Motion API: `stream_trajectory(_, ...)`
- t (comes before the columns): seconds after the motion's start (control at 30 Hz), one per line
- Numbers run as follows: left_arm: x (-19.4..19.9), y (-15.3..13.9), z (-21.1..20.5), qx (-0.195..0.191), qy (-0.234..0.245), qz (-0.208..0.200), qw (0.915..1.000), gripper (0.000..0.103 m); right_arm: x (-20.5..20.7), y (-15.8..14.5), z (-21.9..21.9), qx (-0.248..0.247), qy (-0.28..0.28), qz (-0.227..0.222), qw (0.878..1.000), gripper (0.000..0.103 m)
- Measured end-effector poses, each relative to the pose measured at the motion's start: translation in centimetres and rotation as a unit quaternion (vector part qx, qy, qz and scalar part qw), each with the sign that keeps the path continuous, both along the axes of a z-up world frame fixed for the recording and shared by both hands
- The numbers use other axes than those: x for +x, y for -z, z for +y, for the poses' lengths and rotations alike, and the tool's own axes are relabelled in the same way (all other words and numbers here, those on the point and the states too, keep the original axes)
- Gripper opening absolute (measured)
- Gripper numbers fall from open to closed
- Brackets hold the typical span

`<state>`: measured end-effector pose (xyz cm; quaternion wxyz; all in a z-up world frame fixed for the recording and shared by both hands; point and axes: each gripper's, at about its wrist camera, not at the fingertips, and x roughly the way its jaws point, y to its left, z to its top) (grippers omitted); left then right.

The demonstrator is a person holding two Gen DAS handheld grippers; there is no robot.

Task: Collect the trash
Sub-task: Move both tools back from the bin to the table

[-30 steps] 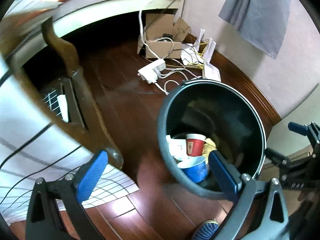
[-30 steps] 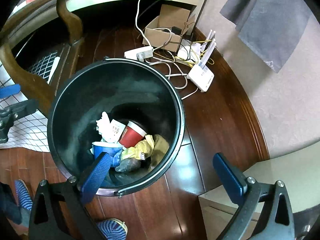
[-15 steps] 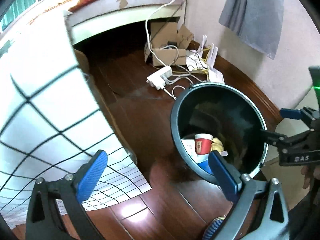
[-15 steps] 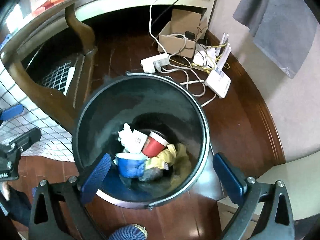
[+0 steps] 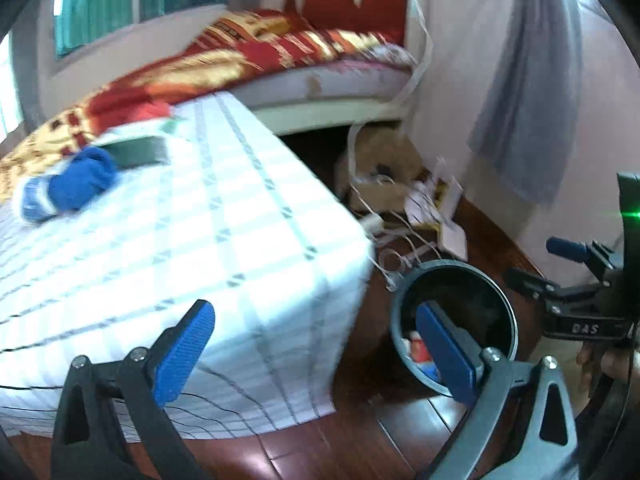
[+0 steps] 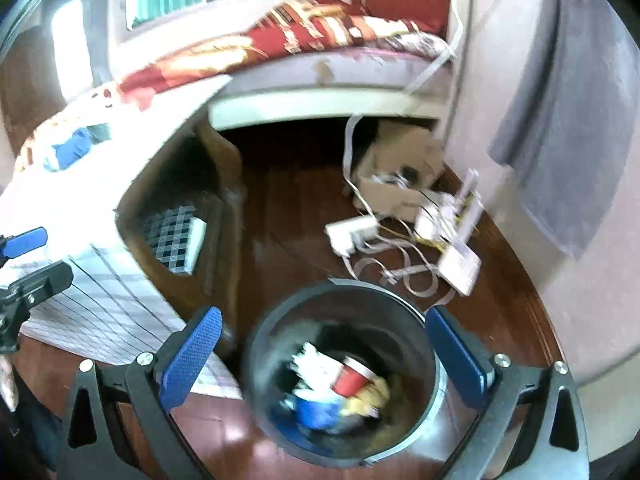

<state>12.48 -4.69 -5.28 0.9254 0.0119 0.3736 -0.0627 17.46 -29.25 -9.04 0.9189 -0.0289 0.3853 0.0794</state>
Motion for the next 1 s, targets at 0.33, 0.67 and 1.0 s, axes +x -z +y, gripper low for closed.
stream_trajectory(0.33, -1.5, -1.3, 9.4, 0.000, -0.100, -0.026, 0.9947, 0.101, 0.6, -4.2, 7.8, 0.021, -0.068, -0.054, 0.996, 0.103)
stream_trajectory(0.67, -3.1, -1.3, 15.7, -0.005, -0.177, -0.030, 0.9837, 0.101, 1.4, -5.8, 15.1, 0.028, -0.130, -0.066, 0.989, 0.103)
stream_trajectory(1.0, -4.0, -1.1, 20.1, 0.004, -0.219, -0.029, 0.9753, 0.101, 1.9, -6.3, 22.5, 0.033, -0.188, -0.067, 0.979, 0.103)
